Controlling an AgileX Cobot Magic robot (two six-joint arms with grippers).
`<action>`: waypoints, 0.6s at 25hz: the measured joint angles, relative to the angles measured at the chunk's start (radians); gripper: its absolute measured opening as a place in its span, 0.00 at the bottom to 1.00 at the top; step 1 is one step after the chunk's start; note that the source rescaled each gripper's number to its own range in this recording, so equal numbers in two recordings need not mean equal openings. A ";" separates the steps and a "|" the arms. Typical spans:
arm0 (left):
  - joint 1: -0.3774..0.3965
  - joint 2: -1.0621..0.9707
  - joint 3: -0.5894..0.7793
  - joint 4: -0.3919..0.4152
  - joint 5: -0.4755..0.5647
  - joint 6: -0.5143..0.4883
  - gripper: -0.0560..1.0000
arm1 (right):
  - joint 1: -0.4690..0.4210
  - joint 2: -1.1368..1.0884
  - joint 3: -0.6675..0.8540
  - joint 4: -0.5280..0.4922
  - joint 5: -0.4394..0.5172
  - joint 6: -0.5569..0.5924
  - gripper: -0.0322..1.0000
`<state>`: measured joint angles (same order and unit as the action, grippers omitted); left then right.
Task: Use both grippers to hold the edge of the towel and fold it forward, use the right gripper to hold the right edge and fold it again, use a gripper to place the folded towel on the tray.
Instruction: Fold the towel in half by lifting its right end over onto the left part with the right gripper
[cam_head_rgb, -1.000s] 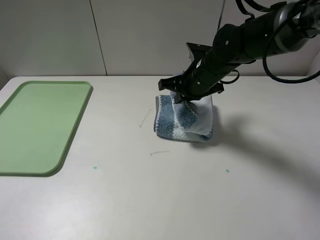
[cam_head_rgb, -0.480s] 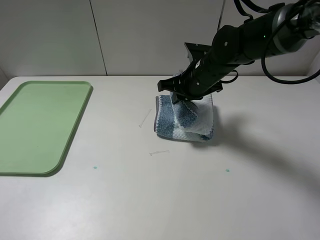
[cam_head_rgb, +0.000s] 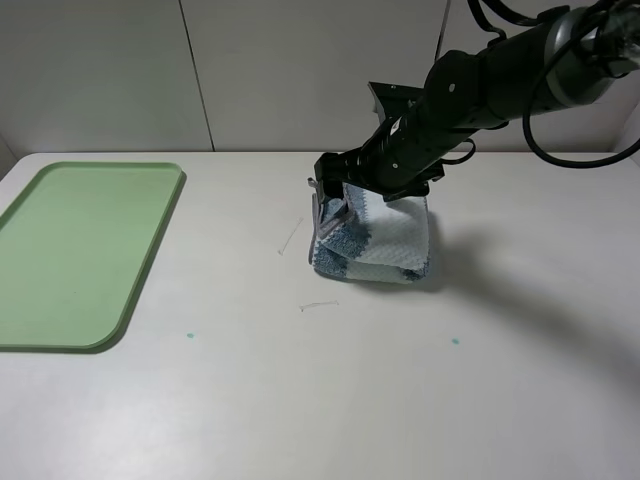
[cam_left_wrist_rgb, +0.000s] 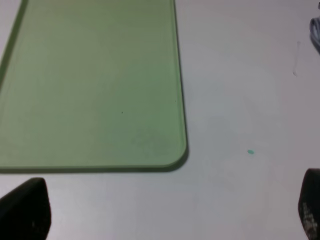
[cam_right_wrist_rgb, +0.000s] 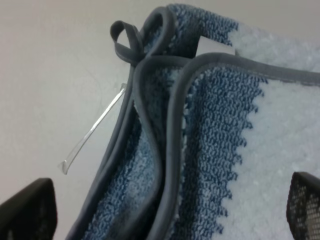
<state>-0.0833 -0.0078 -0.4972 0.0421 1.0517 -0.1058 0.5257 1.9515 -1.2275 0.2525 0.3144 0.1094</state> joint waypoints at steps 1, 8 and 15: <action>0.000 0.000 0.000 0.000 0.000 0.000 1.00 | 0.000 0.000 0.000 0.000 -0.001 0.000 1.00; 0.000 0.000 0.000 0.000 0.000 0.000 1.00 | 0.000 0.000 0.000 0.000 -0.009 0.000 1.00; 0.000 0.000 0.000 0.000 0.000 0.000 1.00 | 0.000 -0.038 0.000 -0.032 0.000 0.000 1.00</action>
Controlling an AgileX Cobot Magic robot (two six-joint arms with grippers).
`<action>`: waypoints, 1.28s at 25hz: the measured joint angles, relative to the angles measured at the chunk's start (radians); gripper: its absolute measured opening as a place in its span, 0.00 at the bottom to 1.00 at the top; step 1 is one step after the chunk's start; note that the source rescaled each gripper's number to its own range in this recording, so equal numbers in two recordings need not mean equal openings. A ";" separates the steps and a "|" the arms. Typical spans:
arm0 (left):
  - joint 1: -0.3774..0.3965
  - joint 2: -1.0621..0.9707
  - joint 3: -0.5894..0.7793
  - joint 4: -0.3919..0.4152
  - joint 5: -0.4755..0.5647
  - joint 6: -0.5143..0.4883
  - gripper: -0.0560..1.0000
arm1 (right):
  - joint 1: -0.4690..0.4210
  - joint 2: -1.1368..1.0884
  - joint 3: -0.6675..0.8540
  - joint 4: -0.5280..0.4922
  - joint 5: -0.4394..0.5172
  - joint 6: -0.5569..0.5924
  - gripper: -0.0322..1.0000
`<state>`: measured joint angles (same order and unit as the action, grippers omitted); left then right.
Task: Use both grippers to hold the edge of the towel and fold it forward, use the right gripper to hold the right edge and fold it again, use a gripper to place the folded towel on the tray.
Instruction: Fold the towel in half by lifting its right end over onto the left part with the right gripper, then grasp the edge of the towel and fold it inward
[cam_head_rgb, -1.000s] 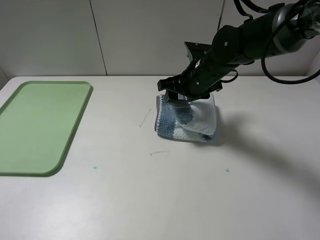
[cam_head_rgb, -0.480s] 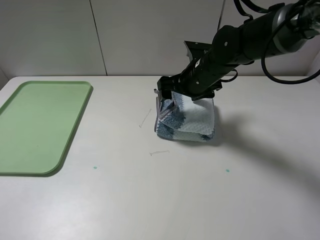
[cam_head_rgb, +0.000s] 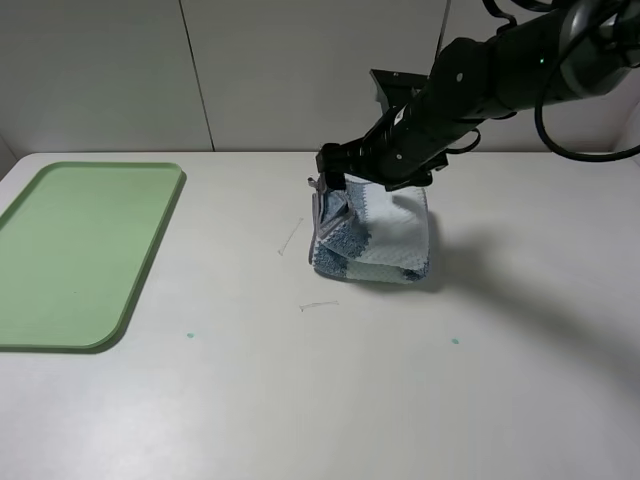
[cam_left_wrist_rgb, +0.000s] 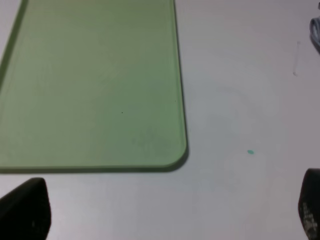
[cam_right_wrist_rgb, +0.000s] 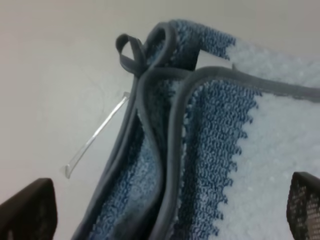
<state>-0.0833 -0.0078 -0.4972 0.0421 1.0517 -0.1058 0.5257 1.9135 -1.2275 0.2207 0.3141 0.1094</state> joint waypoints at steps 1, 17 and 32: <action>0.000 0.000 0.000 0.000 0.000 0.000 1.00 | 0.000 -0.007 0.000 -0.003 0.001 0.000 1.00; 0.000 0.000 0.000 0.000 0.000 0.000 1.00 | 0.000 -0.132 0.000 -0.099 0.126 0.001 1.00; 0.000 0.000 0.000 0.000 0.000 0.000 1.00 | 0.000 -0.345 0.000 -0.243 0.403 -0.024 1.00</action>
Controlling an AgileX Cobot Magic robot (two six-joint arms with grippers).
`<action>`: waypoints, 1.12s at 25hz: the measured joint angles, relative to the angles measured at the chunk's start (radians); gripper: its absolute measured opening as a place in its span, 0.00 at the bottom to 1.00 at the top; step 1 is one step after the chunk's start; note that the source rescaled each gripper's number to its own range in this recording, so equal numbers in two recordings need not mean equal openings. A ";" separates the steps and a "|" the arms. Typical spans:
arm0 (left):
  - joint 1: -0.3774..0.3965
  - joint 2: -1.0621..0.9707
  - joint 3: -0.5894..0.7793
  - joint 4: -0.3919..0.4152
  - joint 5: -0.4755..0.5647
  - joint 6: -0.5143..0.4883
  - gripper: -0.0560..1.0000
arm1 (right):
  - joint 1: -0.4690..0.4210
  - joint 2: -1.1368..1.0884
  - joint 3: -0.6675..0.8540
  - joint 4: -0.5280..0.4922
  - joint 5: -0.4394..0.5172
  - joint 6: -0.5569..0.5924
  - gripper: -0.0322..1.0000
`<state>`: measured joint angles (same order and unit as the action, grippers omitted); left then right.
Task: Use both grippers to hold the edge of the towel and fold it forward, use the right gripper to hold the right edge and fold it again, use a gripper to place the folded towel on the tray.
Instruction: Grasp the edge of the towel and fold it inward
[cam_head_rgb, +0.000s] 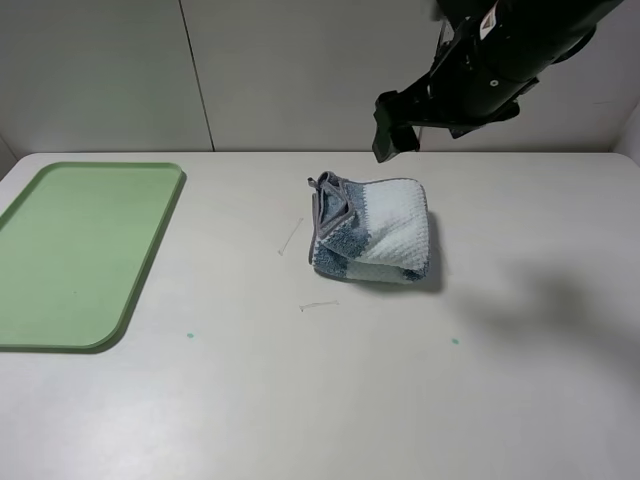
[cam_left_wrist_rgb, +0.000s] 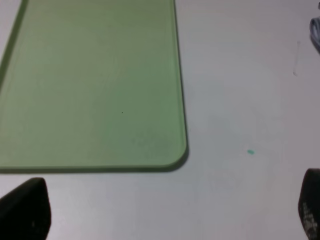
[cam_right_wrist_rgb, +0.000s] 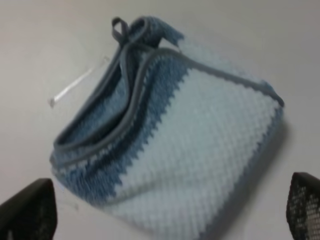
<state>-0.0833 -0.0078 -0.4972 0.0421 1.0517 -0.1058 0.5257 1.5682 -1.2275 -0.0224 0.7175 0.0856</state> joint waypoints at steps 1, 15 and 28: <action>0.000 0.000 0.000 0.000 0.000 0.000 1.00 | 0.000 -0.016 0.000 -0.011 0.025 0.000 1.00; 0.000 0.000 0.000 0.000 0.000 0.000 1.00 | 0.000 -0.271 0.000 -0.145 0.411 0.011 1.00; 0.000 0.000 0.000 0.000 0.000 0.000 1.00 | 0.000 -0.643 0.224 -0.182 0.470 -0.005 1.00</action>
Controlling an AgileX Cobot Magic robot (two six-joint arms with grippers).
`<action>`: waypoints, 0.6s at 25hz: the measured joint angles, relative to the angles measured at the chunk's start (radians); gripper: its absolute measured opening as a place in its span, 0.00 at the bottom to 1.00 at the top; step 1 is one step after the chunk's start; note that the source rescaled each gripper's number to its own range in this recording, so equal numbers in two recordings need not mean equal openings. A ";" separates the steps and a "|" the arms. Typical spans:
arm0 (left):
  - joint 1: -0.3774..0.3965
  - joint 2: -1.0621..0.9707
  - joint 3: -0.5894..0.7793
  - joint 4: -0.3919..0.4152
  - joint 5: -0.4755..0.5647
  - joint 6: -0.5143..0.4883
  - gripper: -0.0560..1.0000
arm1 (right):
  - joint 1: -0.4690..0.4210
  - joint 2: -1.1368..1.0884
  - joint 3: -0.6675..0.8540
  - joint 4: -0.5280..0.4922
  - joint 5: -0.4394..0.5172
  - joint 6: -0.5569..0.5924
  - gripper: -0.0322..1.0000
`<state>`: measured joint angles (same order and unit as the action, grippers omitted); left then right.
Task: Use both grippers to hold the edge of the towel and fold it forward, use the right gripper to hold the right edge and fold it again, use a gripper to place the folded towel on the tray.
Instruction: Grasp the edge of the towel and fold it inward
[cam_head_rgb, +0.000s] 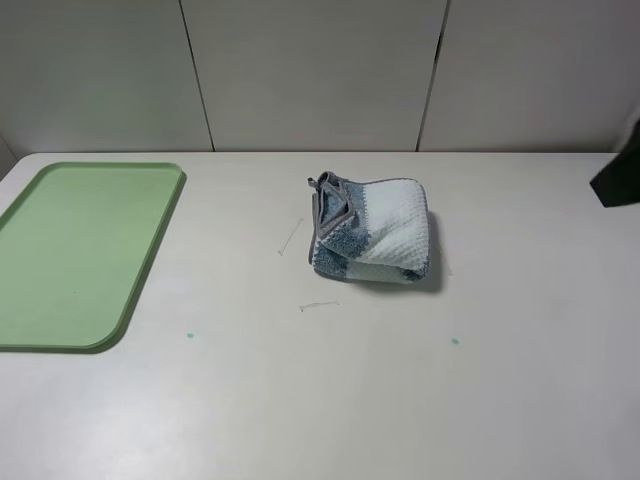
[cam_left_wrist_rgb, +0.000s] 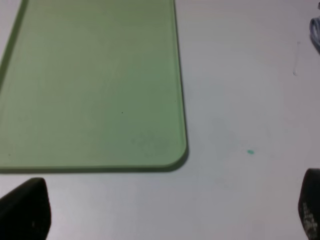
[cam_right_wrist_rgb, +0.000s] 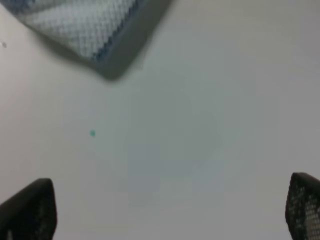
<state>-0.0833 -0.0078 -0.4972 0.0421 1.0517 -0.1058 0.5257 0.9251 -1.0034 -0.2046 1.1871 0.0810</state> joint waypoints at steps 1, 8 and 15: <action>0.000 0.000 0.000 0.000 0.000 0.000 1.00 | 0.000 -0.038 0.033 -0.006 0.000 0.000 1.00; 0.000 0.000 0.000 0.000 0.000 0.000 1.00 | -0.037 -0.289 0.270 0.014 0.001 -0.001 1.00; 0.000 0.000 0.000 0.000 0.000 0.000 1.00 | -0.142 -0.487 0.463 0.144 -0.071 -0.056 1.00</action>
<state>-0.0833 -0.0078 -0.4972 0.0421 1.0517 -0.1058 0.3841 0.4377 -0.5400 -0.0610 1.1161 0.0250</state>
